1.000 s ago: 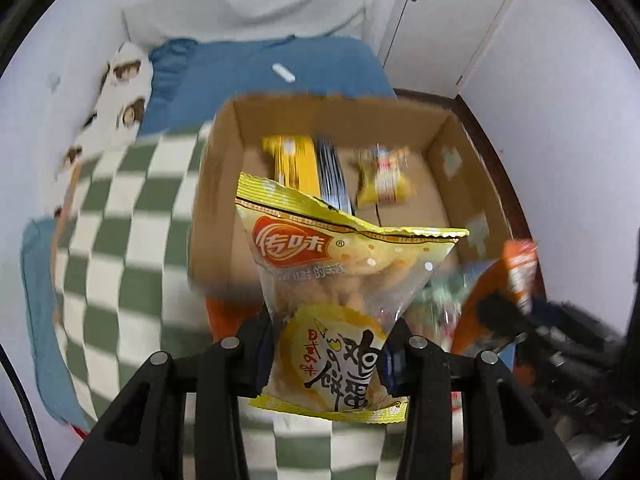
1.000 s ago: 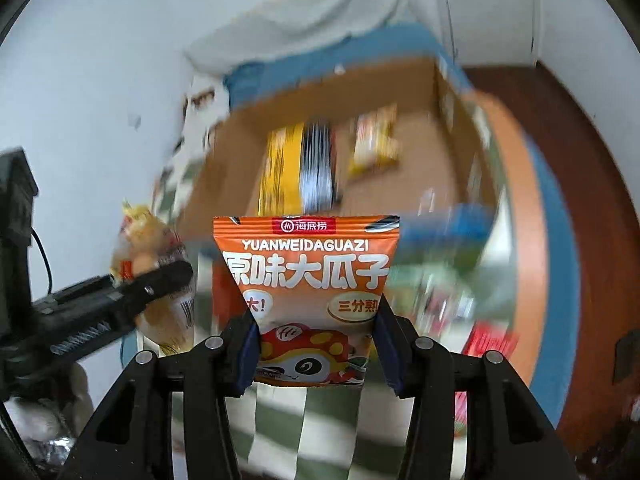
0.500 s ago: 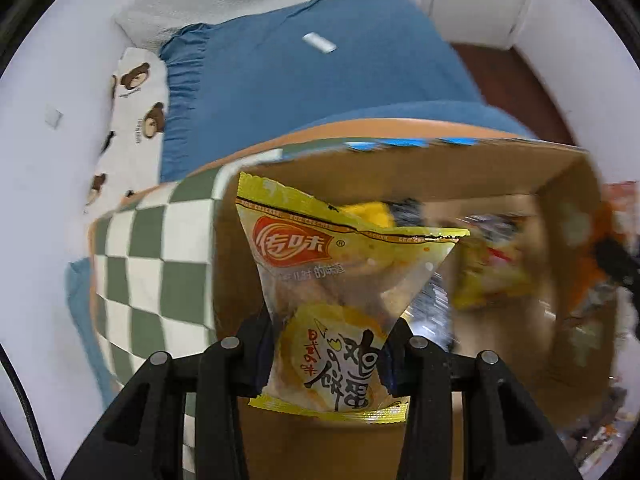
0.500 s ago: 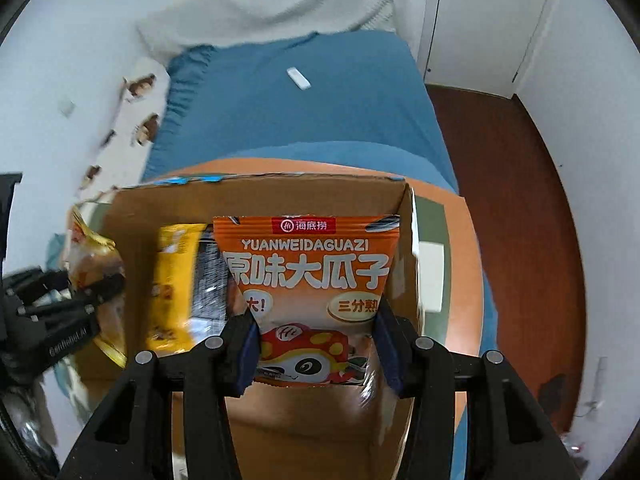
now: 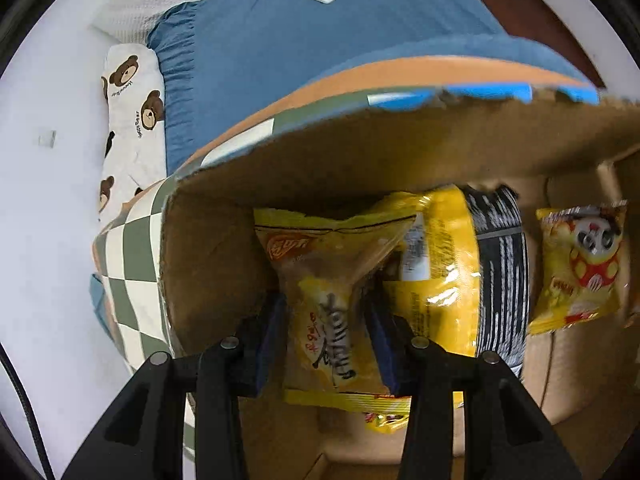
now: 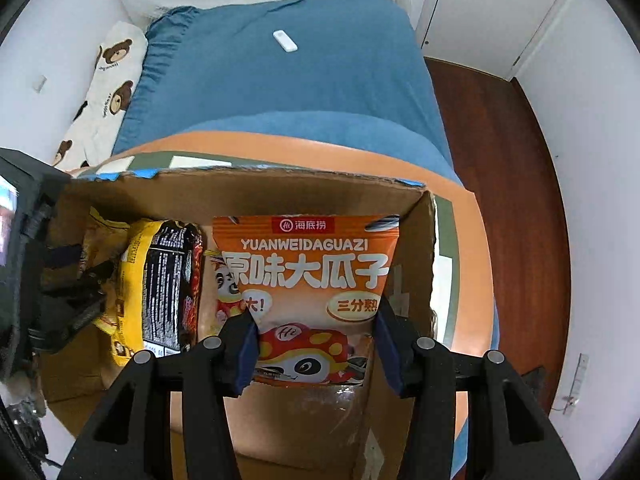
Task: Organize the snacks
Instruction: 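Lower both bags into the cardboard box and open both tools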
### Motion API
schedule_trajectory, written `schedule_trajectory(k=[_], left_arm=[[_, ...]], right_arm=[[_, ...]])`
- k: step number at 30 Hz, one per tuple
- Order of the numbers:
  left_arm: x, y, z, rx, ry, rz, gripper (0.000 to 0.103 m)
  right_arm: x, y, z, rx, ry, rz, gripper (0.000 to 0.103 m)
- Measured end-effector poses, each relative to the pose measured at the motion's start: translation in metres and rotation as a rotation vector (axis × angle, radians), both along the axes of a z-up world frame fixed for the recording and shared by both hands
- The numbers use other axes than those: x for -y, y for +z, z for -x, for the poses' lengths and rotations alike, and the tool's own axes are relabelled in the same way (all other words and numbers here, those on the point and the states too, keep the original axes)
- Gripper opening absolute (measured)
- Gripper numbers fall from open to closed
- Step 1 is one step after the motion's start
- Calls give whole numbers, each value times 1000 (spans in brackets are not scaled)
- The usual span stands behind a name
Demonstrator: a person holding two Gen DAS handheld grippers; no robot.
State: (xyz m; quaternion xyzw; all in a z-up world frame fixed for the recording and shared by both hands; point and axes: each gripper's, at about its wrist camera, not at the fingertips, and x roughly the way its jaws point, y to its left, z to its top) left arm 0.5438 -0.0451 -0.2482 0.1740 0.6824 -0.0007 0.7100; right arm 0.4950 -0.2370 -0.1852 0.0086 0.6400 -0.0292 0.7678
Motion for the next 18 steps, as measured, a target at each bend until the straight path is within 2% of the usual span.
schedule_trajectory(k=[1, 3, 4, 6, 7, 9, 11, 18], left_arm=[[-3, 1, -2, 0, 15, 20, 41], [-6, 6, -6, -2, 47, 42, 46], [-9, 7, -7, -7, 70, 67, 50], [-13, 10, -10, -24, 115, 131, 76], [-14, 12, -10, -22, 125, 158, 80], [-14, 15, -9, -12, 124, 163, 93], [-13, 18, -6, 1, 121, 169, 96], [-11, 34, 15, 20, 148, 221, 96]], right_arm=[[1, -4, -2, -11, 1, 5, 57], [3, -11, -4, -32, -10, 2, 76], [3, -15, -6, -37, -9, -22, 81], [2, -20, -6, -50, -17, -54, 90], [1, -20, -6, -51, -19, -56, 91], [-3, -21, -3, -52, -26, -62, 96], [-7, -21, -1, -51, -30, -84, 96], [-17, -11, 14, -20, -34, -80, 96]])
